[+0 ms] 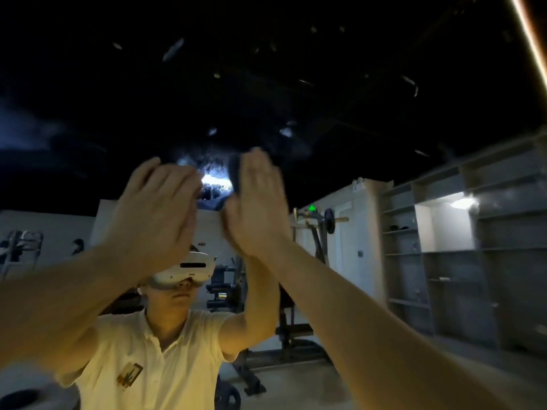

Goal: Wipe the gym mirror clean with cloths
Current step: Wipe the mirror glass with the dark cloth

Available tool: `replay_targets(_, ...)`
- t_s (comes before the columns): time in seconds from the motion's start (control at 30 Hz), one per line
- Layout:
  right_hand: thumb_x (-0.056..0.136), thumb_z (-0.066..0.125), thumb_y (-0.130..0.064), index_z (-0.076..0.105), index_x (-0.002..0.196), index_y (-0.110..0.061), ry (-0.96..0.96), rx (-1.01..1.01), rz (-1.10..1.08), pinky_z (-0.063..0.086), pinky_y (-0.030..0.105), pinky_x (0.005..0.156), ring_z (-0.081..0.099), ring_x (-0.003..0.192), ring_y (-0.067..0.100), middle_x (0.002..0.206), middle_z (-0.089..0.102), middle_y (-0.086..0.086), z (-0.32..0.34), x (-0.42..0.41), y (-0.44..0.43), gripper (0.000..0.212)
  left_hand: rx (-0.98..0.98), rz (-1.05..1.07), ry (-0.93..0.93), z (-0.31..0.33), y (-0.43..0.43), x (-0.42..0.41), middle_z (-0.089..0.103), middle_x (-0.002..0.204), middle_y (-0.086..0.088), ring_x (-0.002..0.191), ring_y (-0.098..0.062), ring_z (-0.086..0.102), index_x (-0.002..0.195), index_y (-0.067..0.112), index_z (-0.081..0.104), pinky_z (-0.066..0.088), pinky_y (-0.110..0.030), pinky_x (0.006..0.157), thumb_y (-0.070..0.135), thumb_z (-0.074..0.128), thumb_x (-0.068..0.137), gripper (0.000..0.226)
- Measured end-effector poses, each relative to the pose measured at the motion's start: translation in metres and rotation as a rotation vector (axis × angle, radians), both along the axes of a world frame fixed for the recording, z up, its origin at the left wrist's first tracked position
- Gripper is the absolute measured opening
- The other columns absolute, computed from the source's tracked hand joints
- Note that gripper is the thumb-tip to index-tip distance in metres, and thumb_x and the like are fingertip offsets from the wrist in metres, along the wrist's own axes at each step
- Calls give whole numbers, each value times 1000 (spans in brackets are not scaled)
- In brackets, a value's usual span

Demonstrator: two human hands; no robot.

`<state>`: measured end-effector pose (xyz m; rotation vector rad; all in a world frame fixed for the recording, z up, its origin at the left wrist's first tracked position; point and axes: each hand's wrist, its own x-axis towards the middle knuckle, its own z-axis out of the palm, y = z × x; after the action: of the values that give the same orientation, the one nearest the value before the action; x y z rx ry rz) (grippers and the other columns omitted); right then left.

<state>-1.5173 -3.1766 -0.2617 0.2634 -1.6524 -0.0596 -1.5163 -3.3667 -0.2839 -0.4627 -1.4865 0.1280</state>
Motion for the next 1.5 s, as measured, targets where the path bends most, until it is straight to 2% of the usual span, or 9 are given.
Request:
replay_targets(0.13, 102, 32, -36, 11, 163, -7, -22, 251, -107, 7, 46, 129, 4, 159, 21, 172, 9, 11, 21, 1, 41, 71, 31, -2, 6, 37, 3, 4, 44, 153, -23, 143, -37, 40, 148, -3, 44, 24, -55, 124, 29, 34, 96, 62)
replay_targets(0.3, 109, 23, -40, 1, 163, -6, -100, -419, -242, 7, 50, 128, 4, 159, 26, 172, 4, 13, 62, 4, 148, 68, -83, 171, -12, 55, 32, -11, 16, 171, -16, 159, -27, 14, 162, 3, 18, 13, -49, 129, 55, 16, 102, 79)
replay_targets(0.43, 106, 21, -41, 4, 162, 2, -115, -750, -89, 7, 48, 128, 5, 158, 31, 170, 6, 21, 80, 2, 149, 72, -115, 192, 4, 55, 40, -20, 19, 170, -16, 159, -26, 15, 162, 4, 20, 11, -48, 130, 59, 9, 103, 82)
replay_targets(0.67, 103, 35, -30, 17, 163, -9, 36, 170, -13, 4, 38, 129, 5, 159, 20, 172, 11, 11, 76, -5, 35, 66, -109, 180, 5, 51, 38, -20, 23, 168, -19, 158, -28, 20, 160, 1, 26, 15, -50, 129, 59, 19, 102, 83)
replay_targets(0.73, 101, 36, -30, 17, 163, -11, 49, 205, -68, 4, 37, 129, 7, 158, 18, 172, 12, 8, 88, -3, 59, 67, -113, 186, 5, 50, 36, -19, 23, 168, -19, 158, -28, 20, 160, 0, 25, 16, -51, 129, 58, 20, 103, 82)
replay_targets(0.87, 102, 33, -31, 21, 163, -9, 71, -280, -108, 19, 46, 126, 18, 156, 22, 170, 20, 10, 105, -3, 145, 66, -119, 216, 20, 49, 35, -23, 19, 169, -17, 158, -27, 17, 161, 2, 21, 13, -51, 129, 60, 15, 104, 81)
replay_targets(1.03, 106, 26, -35, 10, 164, -7, 1, -743, -25, 10, 49, 127, 7, 158, 24, 172, 10, 11, 115, -5, 140, 67, -114, 200, 36, 50, 35, -27, 18, 170, -18, 159, -27, 15, 161, 2, 20, 14, -51, 129, 61, 15, 105, 82)
replay_targets(1.37, 95, 43, -36, 17, 163, -13, -54, 496, 1, 1, 44, 129, 3, 158, 16, 172, 13, 5, 24, 1, 7, 77, 113, -164, 34, 48, -8, -4, 31, 164, -22, 154, -33, 28, 157, -3, 31, 17, -52, 128, 34, 28, 104, 64)
replay_targets(1.5, 86, 66, -19, 24, 161, -13, 11, 50, 15, 18, 41, 126, 20, 149, 16, 166, 27, 6, 54, 8, 72, 86, 115, 4, -49, 45, -63, -7, 28, 167, -18, 156, -29, 23, 159, 1, 29, 14, -47, 129, 46, 25, 104, 72)
